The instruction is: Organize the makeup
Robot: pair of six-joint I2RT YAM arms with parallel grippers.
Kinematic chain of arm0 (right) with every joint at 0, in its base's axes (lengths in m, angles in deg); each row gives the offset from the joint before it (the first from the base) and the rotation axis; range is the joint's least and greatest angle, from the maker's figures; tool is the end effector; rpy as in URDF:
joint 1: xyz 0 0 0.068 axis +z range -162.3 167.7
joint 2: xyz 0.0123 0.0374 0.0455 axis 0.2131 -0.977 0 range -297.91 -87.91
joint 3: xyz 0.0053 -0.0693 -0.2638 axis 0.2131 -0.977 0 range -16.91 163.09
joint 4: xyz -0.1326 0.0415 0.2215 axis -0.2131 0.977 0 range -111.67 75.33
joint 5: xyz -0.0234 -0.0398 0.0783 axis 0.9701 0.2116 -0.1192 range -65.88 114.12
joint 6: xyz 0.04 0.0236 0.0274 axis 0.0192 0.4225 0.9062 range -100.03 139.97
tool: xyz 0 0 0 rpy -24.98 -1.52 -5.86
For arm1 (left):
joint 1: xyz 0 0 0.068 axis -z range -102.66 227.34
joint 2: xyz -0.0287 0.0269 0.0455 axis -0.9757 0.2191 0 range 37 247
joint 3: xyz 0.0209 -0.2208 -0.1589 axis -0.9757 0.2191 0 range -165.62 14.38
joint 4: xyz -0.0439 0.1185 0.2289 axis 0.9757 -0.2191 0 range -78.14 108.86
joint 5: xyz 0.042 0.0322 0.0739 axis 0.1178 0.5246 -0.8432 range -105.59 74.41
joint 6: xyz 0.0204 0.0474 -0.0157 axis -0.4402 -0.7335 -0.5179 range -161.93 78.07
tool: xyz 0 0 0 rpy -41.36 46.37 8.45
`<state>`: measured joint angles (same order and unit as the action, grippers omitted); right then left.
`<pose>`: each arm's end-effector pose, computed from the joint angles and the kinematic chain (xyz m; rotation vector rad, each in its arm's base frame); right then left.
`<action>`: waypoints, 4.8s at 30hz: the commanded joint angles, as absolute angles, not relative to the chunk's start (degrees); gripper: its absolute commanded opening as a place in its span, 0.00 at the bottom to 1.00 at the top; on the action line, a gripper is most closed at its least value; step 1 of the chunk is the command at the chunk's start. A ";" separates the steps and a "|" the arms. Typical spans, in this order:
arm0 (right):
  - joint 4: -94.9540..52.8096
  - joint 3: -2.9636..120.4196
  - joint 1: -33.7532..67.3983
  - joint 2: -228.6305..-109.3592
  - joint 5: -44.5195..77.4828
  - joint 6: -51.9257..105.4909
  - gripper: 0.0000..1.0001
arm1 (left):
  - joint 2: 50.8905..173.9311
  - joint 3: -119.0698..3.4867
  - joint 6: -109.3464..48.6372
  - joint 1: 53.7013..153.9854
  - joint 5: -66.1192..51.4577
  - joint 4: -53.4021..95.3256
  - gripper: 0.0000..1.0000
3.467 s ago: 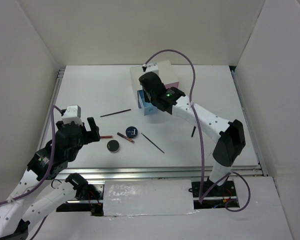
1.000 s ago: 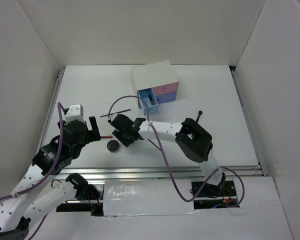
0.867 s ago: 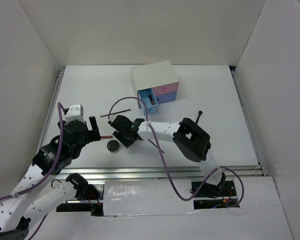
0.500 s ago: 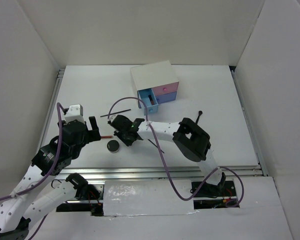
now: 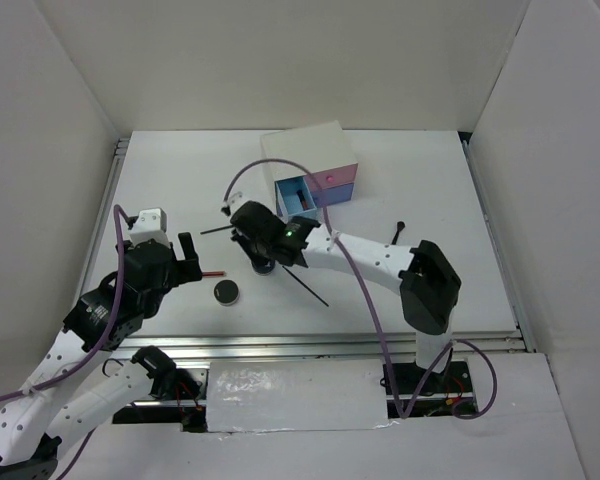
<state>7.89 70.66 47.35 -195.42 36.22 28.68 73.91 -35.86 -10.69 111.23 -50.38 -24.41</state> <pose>0.2190 0.3593 0.2554 -0.9585 2.2328 0.2906 0.1133 -0.0516 0.3354 -0.3100 1.9700 -0.0927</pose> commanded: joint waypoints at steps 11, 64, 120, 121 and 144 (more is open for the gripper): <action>19.46 94.43 29.89 -198.03 41.44 27.88 0.15 | 74.45 -36.69 -11.70 111.01 -51.54 -23.07 0.99; 10.06 57.72 40.96 -158.76 33.00 37.90 0.90 | 120.14 -45.65 55.79 96.52 -52.78 -40.03 0.99; 9.27 46.73 37.44 -147.34 40.20 40.62 0.91 | 117.78 -52.50 26.83 94.75 -43.92 -1.56 0.00; 9.18 46.64 37.35 -146.11 41.25 41.06 0.91 | 117.69 -53.12 22.01 95.09 -40.85 0.82 0.00; 12.96 46.02 33.66 -139.07 42.31 42.12 0.93 | 144.32 -84.15 3.15 111.62 -35.01 12.62 0.00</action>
